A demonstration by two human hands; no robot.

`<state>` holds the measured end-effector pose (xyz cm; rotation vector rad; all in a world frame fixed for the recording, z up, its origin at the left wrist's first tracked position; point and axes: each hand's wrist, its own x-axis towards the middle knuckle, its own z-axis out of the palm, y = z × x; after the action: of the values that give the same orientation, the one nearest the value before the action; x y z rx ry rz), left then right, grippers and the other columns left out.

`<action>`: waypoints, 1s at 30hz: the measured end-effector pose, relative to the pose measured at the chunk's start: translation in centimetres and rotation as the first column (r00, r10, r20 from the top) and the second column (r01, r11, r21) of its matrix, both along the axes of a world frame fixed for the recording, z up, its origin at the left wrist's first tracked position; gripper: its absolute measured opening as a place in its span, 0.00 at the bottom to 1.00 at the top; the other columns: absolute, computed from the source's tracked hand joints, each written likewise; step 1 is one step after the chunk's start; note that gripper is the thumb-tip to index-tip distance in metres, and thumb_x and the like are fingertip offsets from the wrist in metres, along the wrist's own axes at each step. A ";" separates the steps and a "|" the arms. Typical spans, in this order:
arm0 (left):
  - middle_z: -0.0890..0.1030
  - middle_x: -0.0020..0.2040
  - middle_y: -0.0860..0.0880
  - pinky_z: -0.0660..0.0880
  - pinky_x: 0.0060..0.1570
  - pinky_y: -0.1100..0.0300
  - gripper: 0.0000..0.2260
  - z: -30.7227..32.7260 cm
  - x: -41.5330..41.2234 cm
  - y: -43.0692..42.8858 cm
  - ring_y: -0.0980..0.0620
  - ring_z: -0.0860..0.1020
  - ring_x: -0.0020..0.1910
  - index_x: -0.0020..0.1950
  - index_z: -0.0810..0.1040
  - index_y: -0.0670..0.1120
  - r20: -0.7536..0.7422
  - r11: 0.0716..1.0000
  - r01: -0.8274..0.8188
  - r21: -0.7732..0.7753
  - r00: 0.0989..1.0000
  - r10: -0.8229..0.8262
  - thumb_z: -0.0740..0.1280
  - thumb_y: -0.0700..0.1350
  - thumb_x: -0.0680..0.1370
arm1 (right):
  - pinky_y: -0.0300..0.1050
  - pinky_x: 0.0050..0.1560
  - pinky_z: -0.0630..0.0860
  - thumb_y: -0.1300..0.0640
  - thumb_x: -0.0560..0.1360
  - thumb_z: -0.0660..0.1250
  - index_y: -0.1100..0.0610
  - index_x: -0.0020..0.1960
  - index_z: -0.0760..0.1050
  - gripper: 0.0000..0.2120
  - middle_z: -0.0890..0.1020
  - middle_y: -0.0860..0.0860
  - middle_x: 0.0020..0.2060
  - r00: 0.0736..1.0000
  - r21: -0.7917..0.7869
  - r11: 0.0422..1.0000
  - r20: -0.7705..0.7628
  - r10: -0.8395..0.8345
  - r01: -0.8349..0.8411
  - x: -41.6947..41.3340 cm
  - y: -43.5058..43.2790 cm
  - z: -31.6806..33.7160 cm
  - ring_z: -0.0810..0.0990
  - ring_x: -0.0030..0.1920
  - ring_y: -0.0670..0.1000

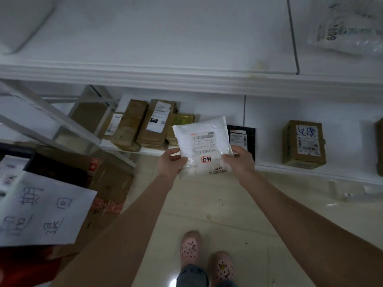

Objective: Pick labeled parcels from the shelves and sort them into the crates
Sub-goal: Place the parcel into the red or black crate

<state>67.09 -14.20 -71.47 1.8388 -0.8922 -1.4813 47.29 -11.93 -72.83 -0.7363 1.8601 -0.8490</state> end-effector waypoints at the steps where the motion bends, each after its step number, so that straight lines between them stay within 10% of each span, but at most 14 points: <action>1: 0.83 0.50 0.45 0.80 0.52 0.46 0.18 0.4 0.9 0.4 0.43 0.82 0.49 0.62 0.76 0.42 0.019 1.000 -0.020 -0.015 1.000 0.020 0.71 0.34 0.73 | 0.49 0.50 0.80 0.60 0.72 0.70 0.54 0.61 0.77 0.18 0.82 0.54 0.51 0.999 -0.004 0.999 -0.018 0.037 -0.037 0.9 -0.1 0.3 0.81 0.47 0.53; 10: 0.81 0.53 0.52 0.80 0.45 0.54 0.19 3.1 13.5 5.2 0.52 0.81 0.47 0.62 0.74 0.48 0.289 0.980 -0.163 -0.113 0.939 0.189 0.73 0.44 0.72 | 0.40 0.37 0.74 0.58 0.68 0.75 0.52 0.67 0.70 0.29 0.78 0.50 0.52 0.925 -0.052 0.924 -0.019 0.379 -0.379 14.7 -0.3 3.8 0.78 0.45 0.49; 18: 0.77 0.45 0.56 0.77 0.43 0.56 0.12 4.3 27.7 12.4 0.55 0.78 0.43 0.58 0.76 0.50 0.442 0.935 -0.298 -0.190 0.825 0.353 0.67 0.53 0.77 | 0.53 0.48 0.79 0.57 0.68 0.76 0.52 0.53 0.69 0.19 0.78 0.48 0.46 0.806 -0.022 0.806 -0.065 0.589 -0.591 31.3 3.2 3.7 0.79 0.41 0.49; 30: 0.80 0.51 0.52 0.79 0.46 0.50 0.10 4.2 56.1 27.3 0.51 0.79 0.47 0.58 0.77 0.49 0.514 0.762 -0.608 -0.223 0.591 0.622 0.65 0.50 0.78 | 0.44 0.38 0.73 0.53 0.74 0.70 0.52 0.50 0.71 0.09 0.79 0.46 0.42 0.517 -0.119 0.504 -0.257 0.817 -0.856 62.7 14.2 4.3 0.78 0.42 0.49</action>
<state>123.17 13.05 -67.32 2.2929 -0.4012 -0.4786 109.95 2.32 -68.50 -1.7360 1.2425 -0.3326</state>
